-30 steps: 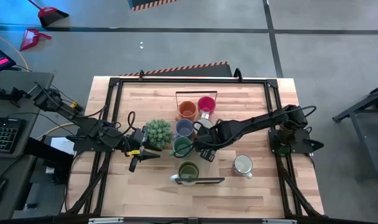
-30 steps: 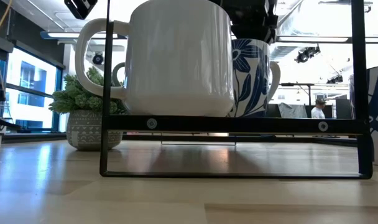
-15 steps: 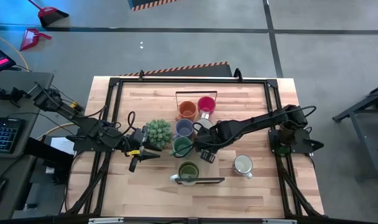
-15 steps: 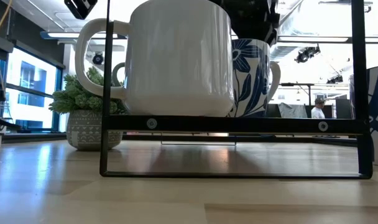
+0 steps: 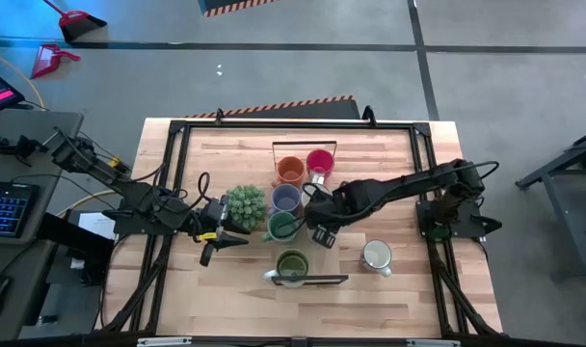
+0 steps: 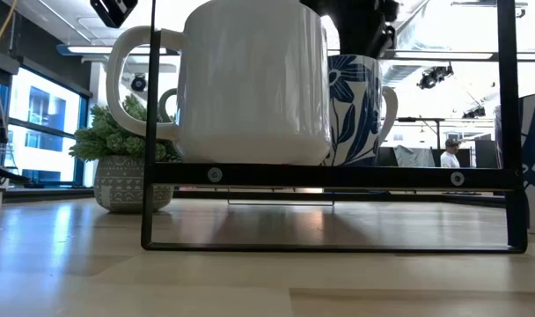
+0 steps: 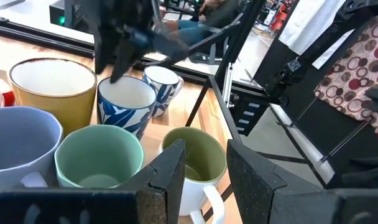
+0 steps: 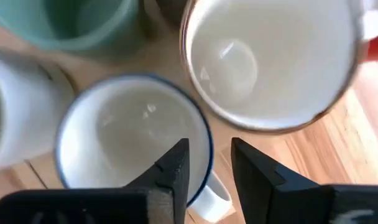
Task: Place coffee mugs
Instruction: Put the blue mug on the shelf
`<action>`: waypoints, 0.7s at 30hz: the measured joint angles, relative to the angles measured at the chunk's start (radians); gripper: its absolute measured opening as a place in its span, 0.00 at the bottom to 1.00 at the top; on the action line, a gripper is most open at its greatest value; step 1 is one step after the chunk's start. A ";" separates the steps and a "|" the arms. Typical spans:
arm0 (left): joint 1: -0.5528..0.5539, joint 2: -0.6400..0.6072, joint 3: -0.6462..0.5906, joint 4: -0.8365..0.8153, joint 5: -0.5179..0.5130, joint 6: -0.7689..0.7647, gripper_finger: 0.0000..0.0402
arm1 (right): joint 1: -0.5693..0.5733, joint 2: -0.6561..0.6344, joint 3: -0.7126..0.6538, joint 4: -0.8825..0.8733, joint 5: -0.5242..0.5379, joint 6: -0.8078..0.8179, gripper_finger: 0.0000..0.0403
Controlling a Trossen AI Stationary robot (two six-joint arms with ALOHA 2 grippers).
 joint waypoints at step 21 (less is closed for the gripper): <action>0.000 0.000 0.000 -0.023 0.000 -0.008 0.26 | 0.212 -0.041 0.209 -0.367 -0.068 0.121 0.23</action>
